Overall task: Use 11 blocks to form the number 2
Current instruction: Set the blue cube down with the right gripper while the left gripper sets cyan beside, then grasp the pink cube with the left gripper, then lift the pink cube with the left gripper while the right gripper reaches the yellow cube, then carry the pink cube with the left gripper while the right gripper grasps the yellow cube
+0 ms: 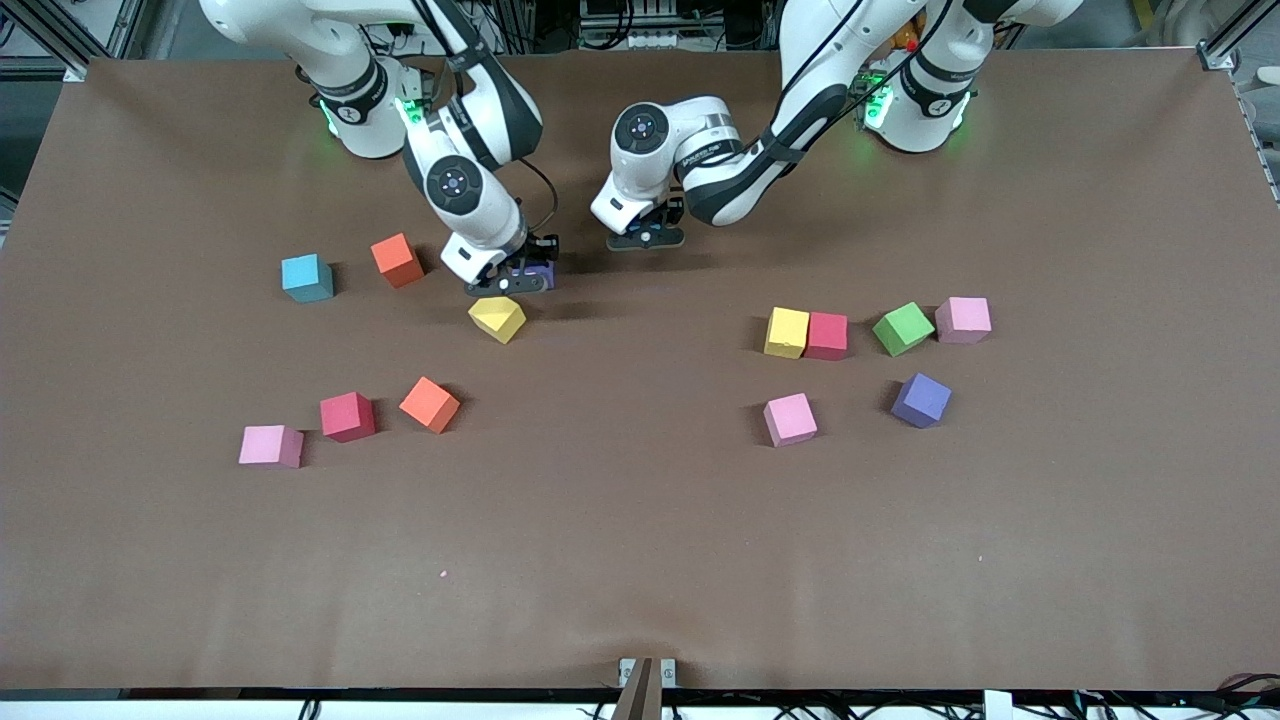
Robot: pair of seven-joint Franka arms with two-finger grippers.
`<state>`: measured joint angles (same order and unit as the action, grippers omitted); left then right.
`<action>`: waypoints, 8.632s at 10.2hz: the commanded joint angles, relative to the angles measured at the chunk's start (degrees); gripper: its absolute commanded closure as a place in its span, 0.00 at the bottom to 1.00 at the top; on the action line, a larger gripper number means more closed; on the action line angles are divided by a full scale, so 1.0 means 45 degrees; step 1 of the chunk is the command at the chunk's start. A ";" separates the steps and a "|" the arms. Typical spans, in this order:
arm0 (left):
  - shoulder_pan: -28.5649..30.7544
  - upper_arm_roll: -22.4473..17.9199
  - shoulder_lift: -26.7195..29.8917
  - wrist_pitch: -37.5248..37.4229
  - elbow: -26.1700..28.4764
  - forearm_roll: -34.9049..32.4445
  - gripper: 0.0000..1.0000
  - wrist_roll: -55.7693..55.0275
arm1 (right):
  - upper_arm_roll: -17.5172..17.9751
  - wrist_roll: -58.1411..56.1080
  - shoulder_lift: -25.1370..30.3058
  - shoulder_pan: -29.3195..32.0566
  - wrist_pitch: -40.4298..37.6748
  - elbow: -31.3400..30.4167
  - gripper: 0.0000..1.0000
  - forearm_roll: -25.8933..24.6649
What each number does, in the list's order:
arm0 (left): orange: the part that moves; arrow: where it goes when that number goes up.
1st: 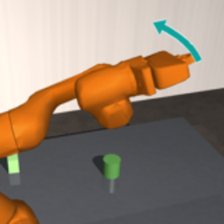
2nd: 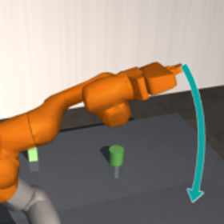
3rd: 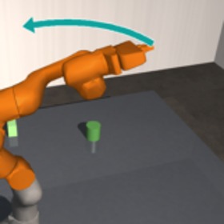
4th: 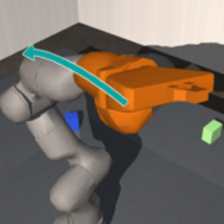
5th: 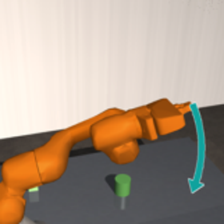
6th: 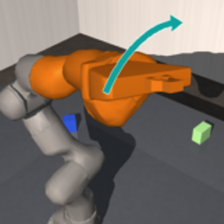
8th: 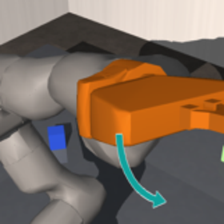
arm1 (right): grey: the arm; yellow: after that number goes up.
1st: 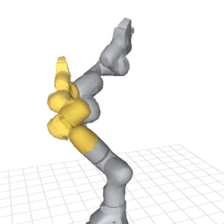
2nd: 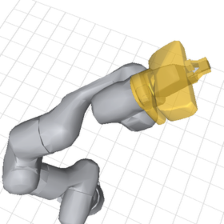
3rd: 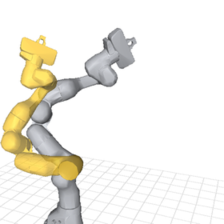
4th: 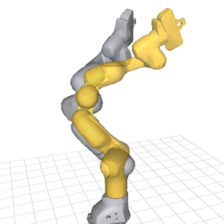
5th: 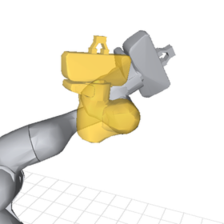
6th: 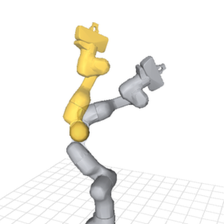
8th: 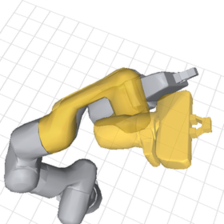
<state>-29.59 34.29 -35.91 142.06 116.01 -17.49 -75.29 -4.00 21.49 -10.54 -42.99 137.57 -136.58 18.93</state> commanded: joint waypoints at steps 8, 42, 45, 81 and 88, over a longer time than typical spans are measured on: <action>0.0149 -0.0432 0.0807 -0.1212 -0.0527 -0.0606 0.00 -0.0183 | 0.0147 -0.3738 0.2263 0.0099 -0.2521 -0.0157 0.75 -0.1388; 0.6420 -0.1115 -0.2000 -0.3465 -0.5801 -0.0331 0.00 0.6381 | 0.0147 -1.0128 -0.2735 -0.4842 -0.2407 0.4491 0.74 -0.5905; 0.6400 -0.1253 -0.2234 -0.3152 -0.5801 -0.0331 0.00 0.6361 | 0.0147 -1.0128 -0.2853 -0.4842 -0.2173 0.4491 0.74 -0.5905; 0.6635 0.1693 0.5809 -0.1659 0.2548 0.4962 0.50 -0.7381 | 0.0030 -0.9894 -0.0372 0.1564 0.0268 0.1290 0.00 -0.4953; 0.5602 0.2634 0.5343 0.1926 0.5019 0.5020 0.50 -1.4257 | 0.0069 -0.9894 -0.0743 0.1388 0.1910 0.0370 0.00 -0.4421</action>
<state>-3.25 46.01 -12.78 149.44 137.47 3.60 -135.91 -4.35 -23.15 -14.59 -37.20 144.92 -133.63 -1.86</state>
